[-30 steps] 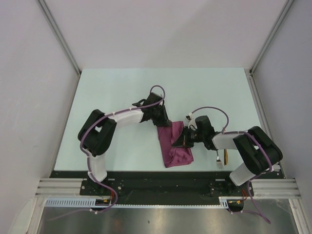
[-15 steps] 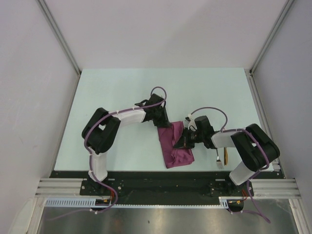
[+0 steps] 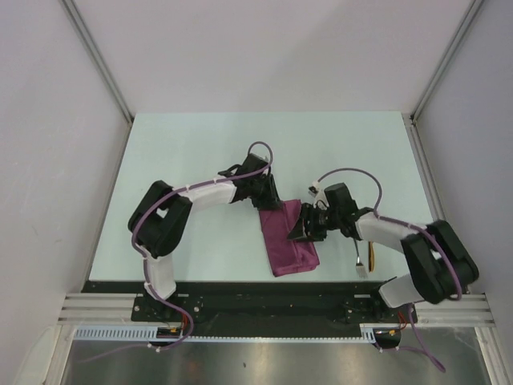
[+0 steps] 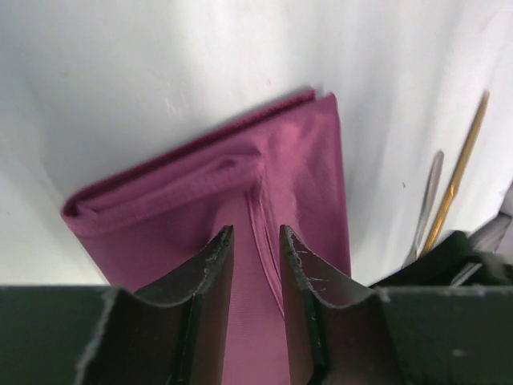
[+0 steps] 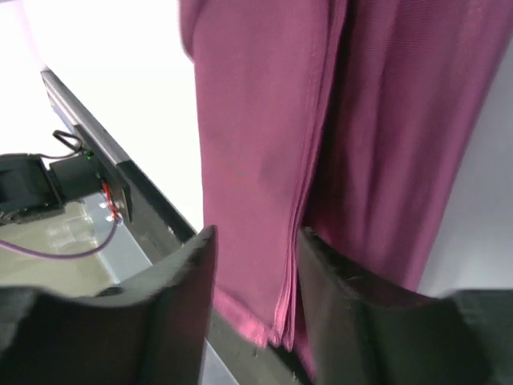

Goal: Fold the napkin into a case and place the utensils inside
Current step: Fold the lower triangle-folded napkin at the center of the board, then smooth out the lower triangle-folded napkin at the center of the board.

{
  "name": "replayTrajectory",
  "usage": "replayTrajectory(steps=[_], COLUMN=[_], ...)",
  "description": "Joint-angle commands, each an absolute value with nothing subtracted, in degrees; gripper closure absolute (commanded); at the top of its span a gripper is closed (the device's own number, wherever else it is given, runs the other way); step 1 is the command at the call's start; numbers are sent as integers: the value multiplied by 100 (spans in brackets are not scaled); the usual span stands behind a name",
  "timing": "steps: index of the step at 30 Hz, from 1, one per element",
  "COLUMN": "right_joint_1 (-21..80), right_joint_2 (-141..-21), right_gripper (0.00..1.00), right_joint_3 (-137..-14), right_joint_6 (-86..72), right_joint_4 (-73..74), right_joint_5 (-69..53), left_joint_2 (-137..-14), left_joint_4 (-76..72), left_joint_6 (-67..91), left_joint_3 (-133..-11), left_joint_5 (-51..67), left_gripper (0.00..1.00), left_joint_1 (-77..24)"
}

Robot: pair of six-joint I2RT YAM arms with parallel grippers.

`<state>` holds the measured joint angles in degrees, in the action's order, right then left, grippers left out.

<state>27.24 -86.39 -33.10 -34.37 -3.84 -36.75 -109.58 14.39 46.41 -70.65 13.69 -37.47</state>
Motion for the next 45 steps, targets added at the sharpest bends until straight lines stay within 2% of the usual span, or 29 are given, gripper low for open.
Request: replayTrajectory(steps=[1,5,8,12,14,15,18,22,26,34,38,41,42,43,45], right_joint_1=[2698,3039,3566,3997,4191,4349,4456,4404,4246,4377,3790,3244,3121,2885,2638], right_joint_2=[-7586,-7164,-7102,-7215,-7452,-7549,-7909,-8007,-7833,-7427,-7183,-6551,-6356,-6224,-6012], right_gripper=[46,45,48,61,64,69,76,78,79,78,75,62,52,47,40], right_joint_3=[-4024,-4052,-3833,-3508,-3358,-3270,-3077,-2646,-2733,-2979,-3041,-3181,-3251,-3365,-3401], right_joint_6=[-2559,-2452,-2838,-3295,-3453,-3463,-3550,-3533,-3480,-3560,-3323,-3165,-3138,-3112,-3015], right_joint_4=[1597,2171,1742,584,186,-16,-534,-773,-564,-176,631,1413,1867,2046,2266], right_joint_5=[-2921,-2637,-2865,-3075,-3138,-3146,-3164,-2910,-2953,-2883,-2576,-2163,-1988,-1647,-1705], left_joint_2=[-10320,-9994,-9713,-9677,-9747,-9904,-10273,-10791,-10856,-10099,-9730,-9519,-9466,-9388,-9378], left_joint_4=[1178,1090,1055,888,704,564,440,422,185,492,404,247,107,-216,-290], left_joint_6=[4430,4386,4359,4386,4412,4412,4386,4307,4403,4342,4386,4412,4534,4587,4553], left_joint_3=[-6847,-6557,-6232,-5872,-5801,-5827,-6037,-6345,-6372,-6144,-5749,-5424,-5205,-5107,-5106], left_joint_5=[1730,1915,1855,1924,1977,2065,2162,2285,2505,2435,2558,2663,2707,2751,2611], left_gripper=[66,65,68,73,76,79,82,84,87,79,78,78,78,75,70], left_joint_1=[-3858,-3858,-3850,-3762,-3595,-3543,-3349,-3357,-3419,-3428,-3550,-3814,-3884,-4033,-4200])
